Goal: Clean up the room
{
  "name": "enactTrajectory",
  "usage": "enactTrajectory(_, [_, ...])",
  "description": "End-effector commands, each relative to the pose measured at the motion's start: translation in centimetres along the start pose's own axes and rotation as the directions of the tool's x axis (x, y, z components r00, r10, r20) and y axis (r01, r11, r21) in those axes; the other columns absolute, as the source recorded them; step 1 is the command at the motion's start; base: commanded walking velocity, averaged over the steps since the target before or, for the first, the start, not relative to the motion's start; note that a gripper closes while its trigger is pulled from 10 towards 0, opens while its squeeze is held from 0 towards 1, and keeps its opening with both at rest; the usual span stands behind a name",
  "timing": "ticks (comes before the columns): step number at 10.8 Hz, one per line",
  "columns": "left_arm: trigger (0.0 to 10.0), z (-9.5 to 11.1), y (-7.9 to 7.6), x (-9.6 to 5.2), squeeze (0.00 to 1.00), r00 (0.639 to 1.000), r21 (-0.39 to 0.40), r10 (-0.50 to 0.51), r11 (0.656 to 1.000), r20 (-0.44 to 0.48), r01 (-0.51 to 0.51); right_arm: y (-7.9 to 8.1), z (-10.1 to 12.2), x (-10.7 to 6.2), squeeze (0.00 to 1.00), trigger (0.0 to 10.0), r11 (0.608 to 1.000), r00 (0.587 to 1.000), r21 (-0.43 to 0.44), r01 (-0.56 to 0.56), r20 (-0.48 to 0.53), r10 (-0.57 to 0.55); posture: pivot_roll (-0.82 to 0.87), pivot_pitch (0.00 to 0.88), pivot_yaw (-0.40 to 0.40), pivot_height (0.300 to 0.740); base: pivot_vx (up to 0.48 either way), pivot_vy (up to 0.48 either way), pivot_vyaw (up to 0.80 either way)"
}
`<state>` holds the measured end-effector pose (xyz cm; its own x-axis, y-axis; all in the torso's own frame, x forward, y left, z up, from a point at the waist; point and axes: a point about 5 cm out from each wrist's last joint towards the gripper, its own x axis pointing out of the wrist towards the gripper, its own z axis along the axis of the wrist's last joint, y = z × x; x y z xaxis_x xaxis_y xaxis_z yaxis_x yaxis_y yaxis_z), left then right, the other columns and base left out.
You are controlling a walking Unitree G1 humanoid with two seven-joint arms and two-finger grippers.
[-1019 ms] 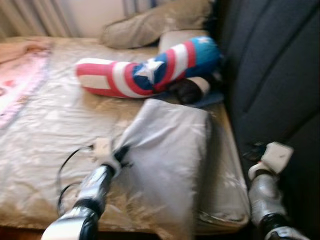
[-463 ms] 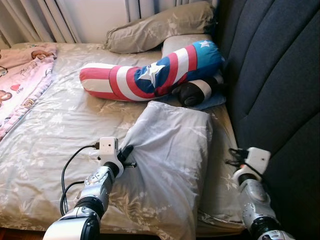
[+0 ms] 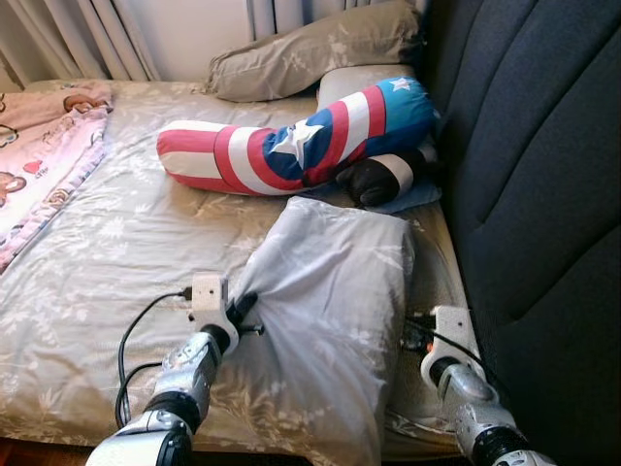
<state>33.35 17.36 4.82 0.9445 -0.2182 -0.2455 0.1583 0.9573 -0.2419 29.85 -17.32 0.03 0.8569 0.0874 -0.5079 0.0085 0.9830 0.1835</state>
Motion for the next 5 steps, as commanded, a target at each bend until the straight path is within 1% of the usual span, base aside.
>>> enactTrajectory(1, [10.0,0.5,-0.2,0.1,0.0,0.999,-0.009,-0.027,1.0,0.027,0.027,-0.2,-0.5,-0.1,0.0,10.0,1.0,1.0,0.0,0.013,-0.027,-0.013,-0.03,0.086,0.011,0.74,0.0,0.0,0.0])
enactTrajectory(2, [10.0,0.3,-0.1,0.0,0.0,1.0,0.001,-0.025,1.0,0.017,0.025,0.1,0.3,0.0,0.0,10.0,1.0,1.0,0.002,-0.007,0.021,0.007,-0.03,0.088,0.013,0.74,0.0,0.0,0.0])
enactTrajectory(3, [10.0,0.3,-0.1,0.1,0.0,1.0,-0.005,-0.005,1.0,0.017,0.005,0.2,1.5,0.1,0.0,10.0,1.0,0.995,-0.01,-0.011,0.094,0.012,-0.03,0.091,0.015,0.74,0.0,0.0,0.0])
enactTrajectory(4, [10.0,0.5,-0.2,0.2,0.0,1.0,-0.006,0.008,1.0,0.016,-0.008,0.2,2.1,0.0,0.0,10.0,1.0,0.991,-0.011,-0.008,0.134,0.009,-0.04,0.091,0.015,0.74,0.0,0.0,0.0])
enactTrajectory(5, [10.0,1.0,-1.0,0.8,0.0,1.0,-0.005,-0.009,1.0,0.019,0.009,0.4,2.5,0.0,0.0,10.0,1.0,0.986,-0.01,-0.02,0.163,0.021,-0.05,0.093,0.016,0.74,0.0,0.0,0.0])
